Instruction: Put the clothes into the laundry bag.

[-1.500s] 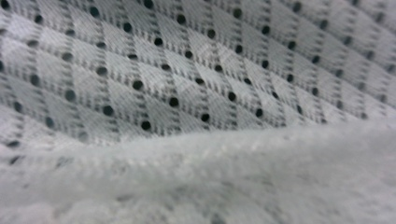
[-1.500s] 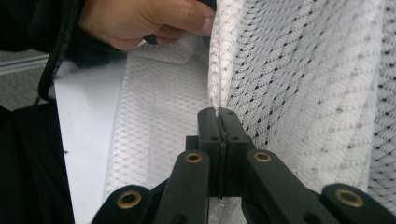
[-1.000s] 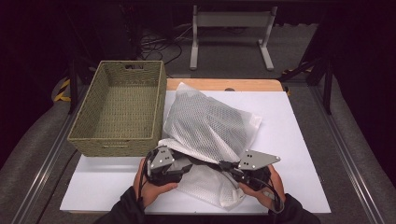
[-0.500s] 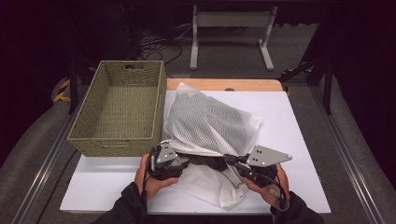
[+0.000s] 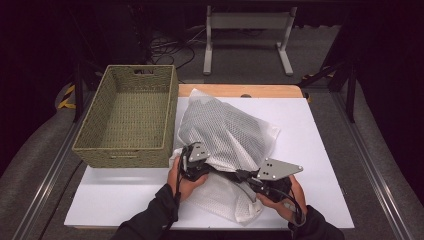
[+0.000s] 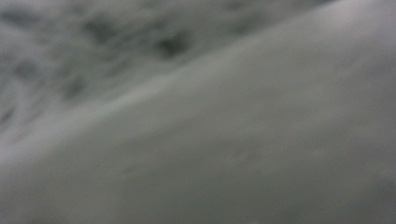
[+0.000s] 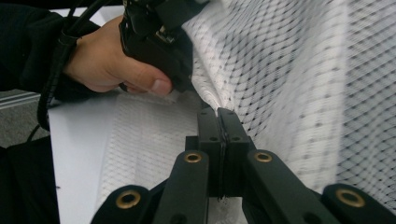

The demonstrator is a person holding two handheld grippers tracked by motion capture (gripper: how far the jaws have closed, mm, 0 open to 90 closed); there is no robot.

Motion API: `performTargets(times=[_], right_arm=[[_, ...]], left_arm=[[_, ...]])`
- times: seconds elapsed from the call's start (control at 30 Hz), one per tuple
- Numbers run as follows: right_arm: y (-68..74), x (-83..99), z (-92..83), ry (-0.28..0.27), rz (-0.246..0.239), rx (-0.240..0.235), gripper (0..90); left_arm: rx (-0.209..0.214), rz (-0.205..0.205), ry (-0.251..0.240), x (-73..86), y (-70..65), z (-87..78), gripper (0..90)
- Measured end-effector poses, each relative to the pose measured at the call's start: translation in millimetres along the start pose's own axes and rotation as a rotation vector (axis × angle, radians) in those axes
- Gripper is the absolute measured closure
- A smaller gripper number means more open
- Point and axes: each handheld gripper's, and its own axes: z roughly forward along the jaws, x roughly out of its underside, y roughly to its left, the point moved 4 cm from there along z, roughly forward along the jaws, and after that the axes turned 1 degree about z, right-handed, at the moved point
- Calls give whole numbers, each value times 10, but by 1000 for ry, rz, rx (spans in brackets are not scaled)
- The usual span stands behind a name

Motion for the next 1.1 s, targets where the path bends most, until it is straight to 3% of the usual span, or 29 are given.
performTargets(times=[0.1,0.23,0.33,0.5,0.57,0.73,0.8,0.9,1.1], right_arm=[[-8,58,59,34,12,-24,894],[14,155,188,81,8,-31,896],[-5,152,173,68,15,-12,896],[-41,145,147,59,14,18,897],[-66,138,141,53,17,30,898],[-47,133,110,53,15,17,899],[-45,132,103,51,12,20,898],[-69,128,70,42,20,28,898],[-86,106,26,28,26,36,898]], left_arm=[[15,-1,-19,-38,-35,99,840],[-19,-5,-43,-51,-24,161,840],[-79,4,-51,-46,32,191,841],[-112,-16,-42,-57,128,229,846],[-132,-60,-45,-116,186,266,847],[-182,-85,-59,-199,235,342,847],[-175,-86,-62,-201,238,349,846],[-124,-96,-69,-178,229,293,837],[-39,-12,-36,-78,112,-10,784]])
